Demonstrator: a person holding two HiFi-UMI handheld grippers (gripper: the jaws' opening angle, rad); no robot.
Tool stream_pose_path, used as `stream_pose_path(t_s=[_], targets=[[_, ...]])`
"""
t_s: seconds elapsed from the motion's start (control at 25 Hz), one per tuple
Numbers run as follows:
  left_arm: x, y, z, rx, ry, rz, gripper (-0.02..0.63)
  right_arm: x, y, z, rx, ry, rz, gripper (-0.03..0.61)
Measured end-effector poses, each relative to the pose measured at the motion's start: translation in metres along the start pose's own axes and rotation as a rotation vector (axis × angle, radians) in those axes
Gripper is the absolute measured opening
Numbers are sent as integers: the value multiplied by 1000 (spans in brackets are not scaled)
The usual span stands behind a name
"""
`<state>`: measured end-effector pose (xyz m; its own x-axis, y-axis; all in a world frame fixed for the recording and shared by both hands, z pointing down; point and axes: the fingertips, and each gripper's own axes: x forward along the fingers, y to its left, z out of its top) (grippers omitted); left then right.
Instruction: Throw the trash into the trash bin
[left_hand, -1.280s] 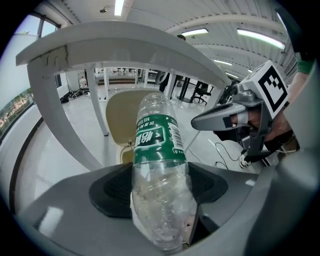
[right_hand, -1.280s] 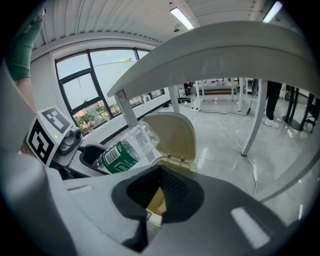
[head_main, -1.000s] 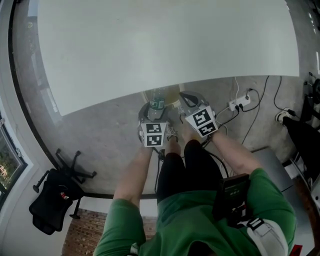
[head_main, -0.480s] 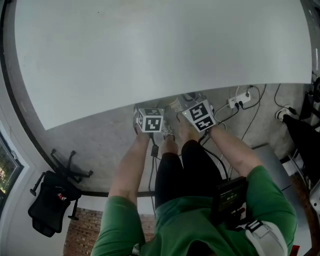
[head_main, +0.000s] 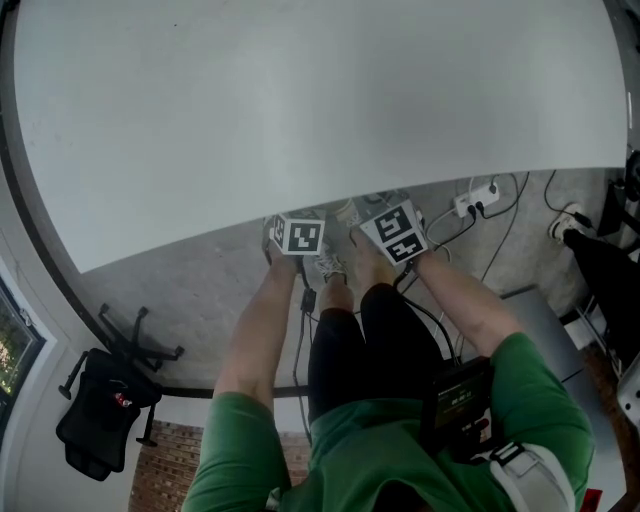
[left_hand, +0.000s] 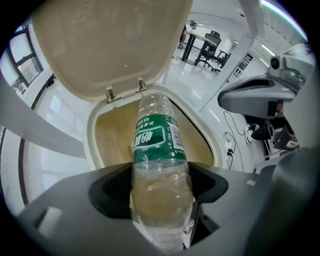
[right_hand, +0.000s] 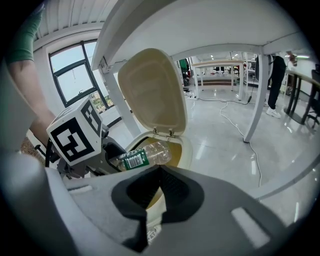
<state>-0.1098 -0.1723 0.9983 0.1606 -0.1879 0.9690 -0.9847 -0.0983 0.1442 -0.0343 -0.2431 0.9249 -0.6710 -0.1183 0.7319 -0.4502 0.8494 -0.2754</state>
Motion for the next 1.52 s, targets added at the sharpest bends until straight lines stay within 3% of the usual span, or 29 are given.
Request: stream_pose_path(t_s=[0.92, 1.16, 1.52], targets=[[4, 6, 12, -41, -54, -11, 343, 14, -13, -11, 14, 29, -14, 3], [-28, -1, 26, -51, -191, -14, 225, 3, -6, 2, 1, 25, -19, 3], [-125, 0, 46, -62, -379, 64, 50, -50, 29, 51, -43, -24, -20, 3]])
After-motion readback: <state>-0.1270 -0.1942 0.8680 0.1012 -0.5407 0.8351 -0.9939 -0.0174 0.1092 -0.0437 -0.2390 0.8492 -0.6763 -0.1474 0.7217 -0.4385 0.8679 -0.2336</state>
